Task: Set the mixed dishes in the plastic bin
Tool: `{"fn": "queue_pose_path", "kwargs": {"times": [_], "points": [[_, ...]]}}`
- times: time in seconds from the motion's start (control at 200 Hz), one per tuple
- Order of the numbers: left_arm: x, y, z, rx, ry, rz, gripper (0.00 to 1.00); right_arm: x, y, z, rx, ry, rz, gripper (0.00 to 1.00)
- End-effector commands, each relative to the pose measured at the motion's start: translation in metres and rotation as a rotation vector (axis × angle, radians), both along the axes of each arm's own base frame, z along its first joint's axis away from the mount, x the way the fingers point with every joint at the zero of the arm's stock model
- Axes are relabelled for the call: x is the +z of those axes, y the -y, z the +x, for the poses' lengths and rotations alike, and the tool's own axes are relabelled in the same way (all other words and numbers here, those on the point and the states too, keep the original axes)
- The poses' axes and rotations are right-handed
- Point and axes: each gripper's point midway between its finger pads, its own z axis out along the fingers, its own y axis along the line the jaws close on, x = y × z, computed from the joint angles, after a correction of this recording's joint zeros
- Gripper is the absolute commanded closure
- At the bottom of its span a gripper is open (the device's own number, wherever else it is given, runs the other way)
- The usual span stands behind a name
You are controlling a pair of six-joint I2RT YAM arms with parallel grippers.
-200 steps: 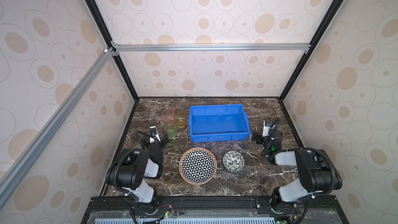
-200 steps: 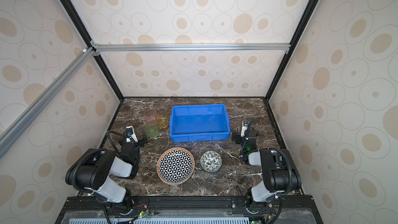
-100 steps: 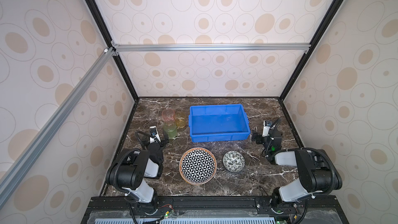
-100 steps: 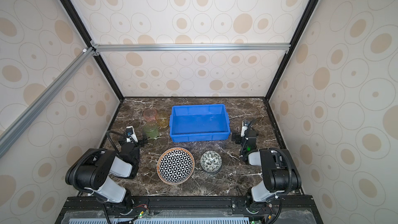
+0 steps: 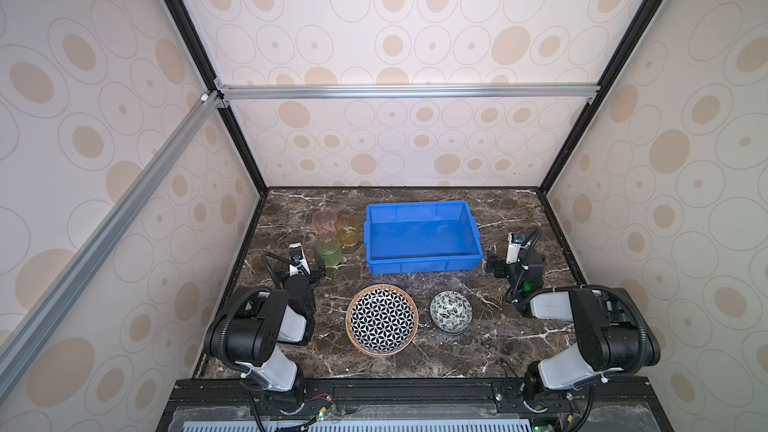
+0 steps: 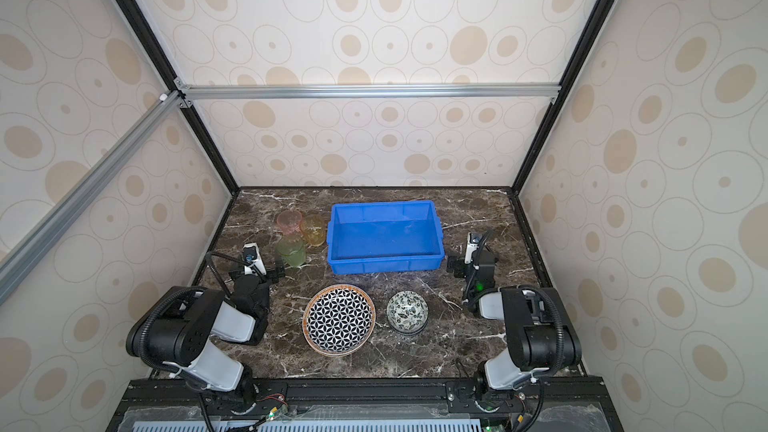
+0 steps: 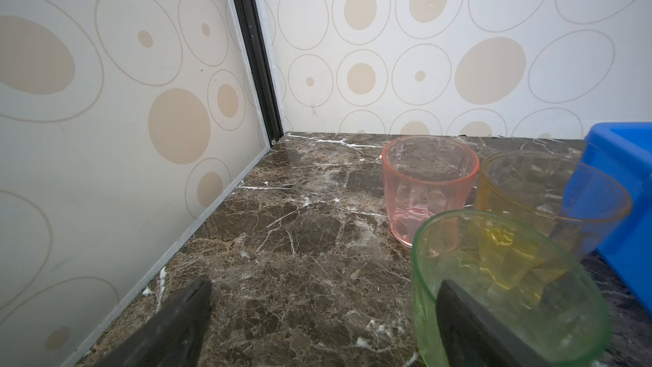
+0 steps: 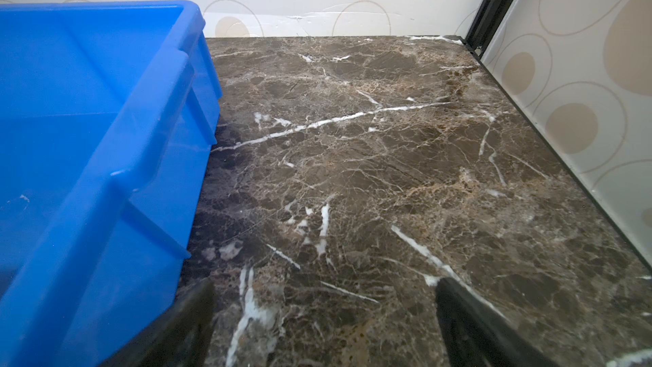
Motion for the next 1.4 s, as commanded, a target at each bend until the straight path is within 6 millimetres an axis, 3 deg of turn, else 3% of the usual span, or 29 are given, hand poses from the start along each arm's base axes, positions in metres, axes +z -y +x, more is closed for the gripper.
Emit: {"fn": "queue_pose_path", "kwargs": {"times": [0.0,0.295,0.495,0.77,0.956,1.126,1.396], "points": [[0.012,-0.001,0.005,0.002,0.039,0.002,0.01,0.004,-0.001,0.003,0.009,0.012,-0.009,0.00],[0.015,0.000,0.003,-0.005,0.052,0.009,0.01,0.005,-0.001,0.003,0.009,0.015,-0.009,0.00],[0.029,0.003,-0.008,-0.025,0.095,0.016,0.01,0.011,0.004,0.002,-0.028,0.007,-0.006,0.00],[0.050,0.009,0.000,-0.034,0.026,-0.057,0.01,0.030,0.005,-0.011,-0.046,-0.069,0.011,0.00],[0.058,0.002,-0.002,0.028,-0.033,-0.150,0.01,0.047,0.006,-0.021,-0.065,-0.093,-0.012,0.00],[0.065,-0.008,-0.002,0.147,-0.136,-0.195,0.01,0.082,0.015,-0.034,-0.188,-0.055,-0.008,0.01],[0.093,0.007,-0.002,0.182,-0.235,-0.198,0.01,0.120,-0.015,-0.045,-0.136,-0.113,-0.097,0.00]]}}
